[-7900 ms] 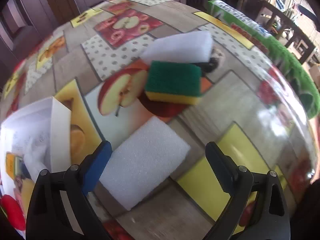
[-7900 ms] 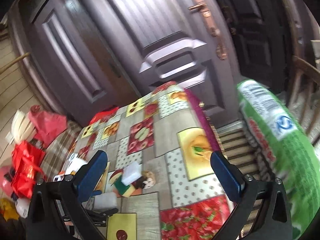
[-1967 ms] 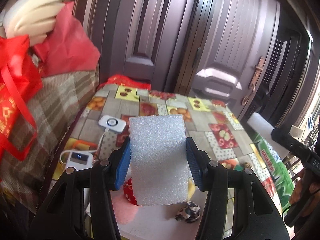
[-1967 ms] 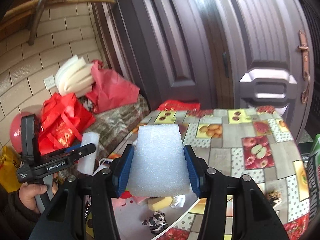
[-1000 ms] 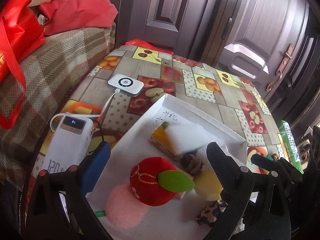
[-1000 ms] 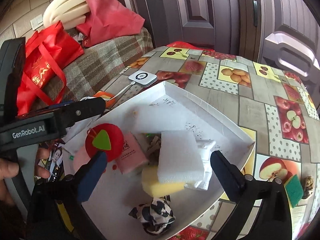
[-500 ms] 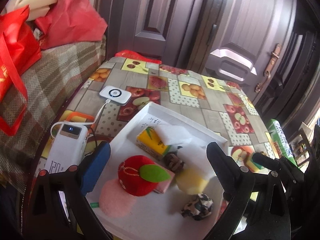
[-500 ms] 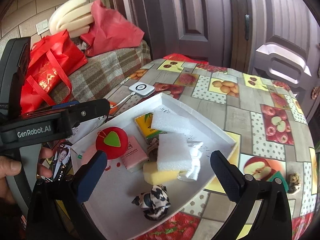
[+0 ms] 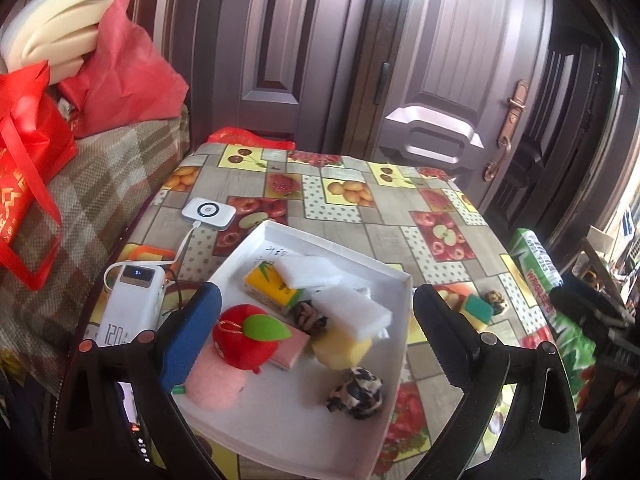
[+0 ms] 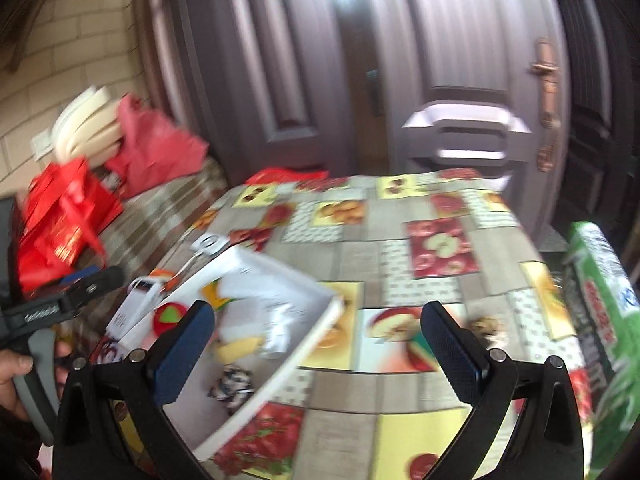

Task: Organize soft objects
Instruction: 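Withdraw both tools and move them toward the green sponge and rope knot toy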

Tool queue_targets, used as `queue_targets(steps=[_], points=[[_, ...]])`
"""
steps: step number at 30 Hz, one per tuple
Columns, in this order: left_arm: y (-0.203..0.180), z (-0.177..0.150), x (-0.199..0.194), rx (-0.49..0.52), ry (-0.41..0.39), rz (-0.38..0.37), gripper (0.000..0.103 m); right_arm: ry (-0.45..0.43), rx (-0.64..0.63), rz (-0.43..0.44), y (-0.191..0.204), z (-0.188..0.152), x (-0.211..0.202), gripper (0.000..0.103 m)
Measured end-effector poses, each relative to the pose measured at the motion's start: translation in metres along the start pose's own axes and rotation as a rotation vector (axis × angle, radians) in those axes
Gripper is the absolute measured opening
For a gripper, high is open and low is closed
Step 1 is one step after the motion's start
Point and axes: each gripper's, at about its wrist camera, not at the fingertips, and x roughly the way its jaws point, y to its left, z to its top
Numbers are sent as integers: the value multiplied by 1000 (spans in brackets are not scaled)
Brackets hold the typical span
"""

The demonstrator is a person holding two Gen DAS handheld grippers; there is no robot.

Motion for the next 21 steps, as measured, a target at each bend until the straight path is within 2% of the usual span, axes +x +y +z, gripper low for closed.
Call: queue_targets(steps=[8,12,18,21], points=[[-15,-5,-8,-3,-2,-9,97,-151,181,-164,-78,13,-57,103],[-26,-9,-9,6,2,-14,97,-261,210,-226,-104,25,-93,103],[-46,-18,-2,4,37,-14,97,-464,276,-184,-136,31,-142,103],[-59,-20,-1,10,42,-26,97,-417,253,-196,-144,36,-139,103]])
